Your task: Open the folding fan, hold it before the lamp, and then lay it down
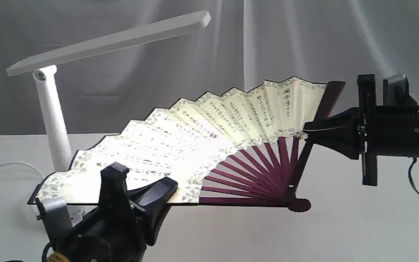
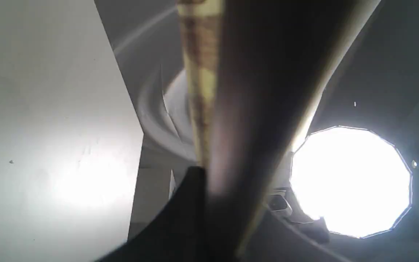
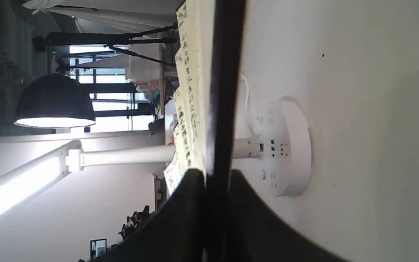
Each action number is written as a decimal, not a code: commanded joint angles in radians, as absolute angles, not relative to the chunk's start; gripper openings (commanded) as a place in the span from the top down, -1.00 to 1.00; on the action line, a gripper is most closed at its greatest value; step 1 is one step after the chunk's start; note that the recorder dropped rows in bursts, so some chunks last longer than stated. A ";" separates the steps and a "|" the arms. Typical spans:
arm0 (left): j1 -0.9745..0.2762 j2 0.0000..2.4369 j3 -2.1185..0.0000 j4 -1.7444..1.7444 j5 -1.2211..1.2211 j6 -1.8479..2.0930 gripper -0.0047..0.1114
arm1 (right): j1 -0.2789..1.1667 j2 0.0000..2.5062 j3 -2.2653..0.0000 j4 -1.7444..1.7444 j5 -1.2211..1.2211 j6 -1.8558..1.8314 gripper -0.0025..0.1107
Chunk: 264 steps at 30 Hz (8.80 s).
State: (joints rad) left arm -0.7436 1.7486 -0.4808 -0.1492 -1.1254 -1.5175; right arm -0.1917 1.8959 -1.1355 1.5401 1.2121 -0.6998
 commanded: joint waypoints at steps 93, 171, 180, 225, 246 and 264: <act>-0.748 2.238 -0.821 0.063 -0.952 -1.674 0.92 | -0.280 2.160 -1.138 1.447 0.768 -0.860 0.96; -0.591 1.902 -0.957 1.109 -0.363 -1.973 0.18 | -0.359 1.903 -1.138 1.314 0.955 -0.826 0.04; -0.591 1.712 -0.953 1.525 -0.342 -2.141 0.77 | -0.329 1.787 -1.138 1.177 0.960 -0.827 0.13; -0.418 1.097 -0.949 1.338 0.661 -1.074 0.92 | -0.069 1.592 -1.138 0.333 0.945 -0.332 0.96; -0.097 1.094 -0.714 0.159 0.714 -0.257 0.92 | -0.069 1.405 -0.935 0.165 0.834 -0.207 0.96; -0.050 1.071 -0.652 -0.059 0.660 0.033 0.92 | -0.069 1.138 -0.711 0.165 0.728 -0.289 0.96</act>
